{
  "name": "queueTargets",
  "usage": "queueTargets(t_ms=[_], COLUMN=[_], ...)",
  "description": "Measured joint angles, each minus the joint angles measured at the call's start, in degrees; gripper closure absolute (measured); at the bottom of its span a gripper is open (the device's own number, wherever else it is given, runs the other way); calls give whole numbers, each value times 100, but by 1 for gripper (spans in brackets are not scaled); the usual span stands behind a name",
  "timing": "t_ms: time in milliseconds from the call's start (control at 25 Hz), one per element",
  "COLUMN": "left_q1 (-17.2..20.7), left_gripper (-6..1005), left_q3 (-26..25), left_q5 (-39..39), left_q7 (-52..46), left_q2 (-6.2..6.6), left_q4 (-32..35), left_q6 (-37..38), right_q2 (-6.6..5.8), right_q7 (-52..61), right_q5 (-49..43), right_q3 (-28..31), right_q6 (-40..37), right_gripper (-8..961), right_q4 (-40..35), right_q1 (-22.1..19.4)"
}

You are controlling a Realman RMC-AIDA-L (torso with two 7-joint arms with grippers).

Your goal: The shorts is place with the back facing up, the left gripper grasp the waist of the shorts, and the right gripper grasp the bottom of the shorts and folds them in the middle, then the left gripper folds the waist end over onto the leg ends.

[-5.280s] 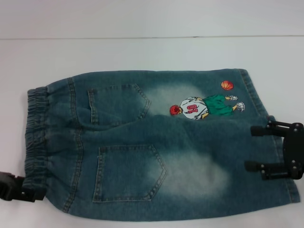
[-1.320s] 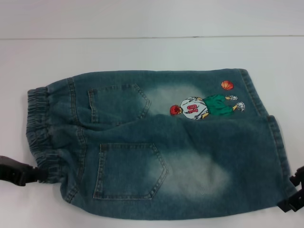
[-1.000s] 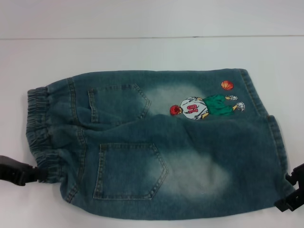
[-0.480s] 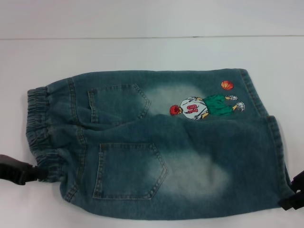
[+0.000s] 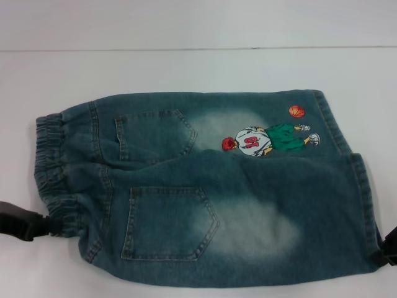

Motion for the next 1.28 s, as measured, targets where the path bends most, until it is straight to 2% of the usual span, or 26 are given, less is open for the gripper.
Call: queueTargets(t_ms=[160,320,440,560,800,1080,1280], left_q1=[3,4,-10,-41,-4,-58,-127], left_gripper=[939,939,938,938,937,936,935], left_q3=[-2,-9,-110,-259,-480,-799,-905], left_q5=[-1,-1,-1,-73,-548,-1120,-1498], left_q7=[0,0,-1,-1,-3,-11,-46], left_q2=[0,5,8,42,156,269,283], left_q4=[1,5,26,86,192,171,64], left_q6=[19,20,48,171,390,260,-229], right_q2=[-7,-3,-47,-83,-139,-171,-82], right_q7=[-96,-292,-518,-753,-1116,-931,-634], right_q5=[51,173,585,1067,1649,2285,2526], right_q3=[59,88,213,530,1171,1797,1780], right_q6=[-14,-48,-200,-430,-509,379,1406], right_gripper=[927,927,927,927,928,928,927], right_q4=[-10,-19,-158,-527,-750,-755,-625], right_q1=[-22,-64,-150,-268,-312,-263,-153])
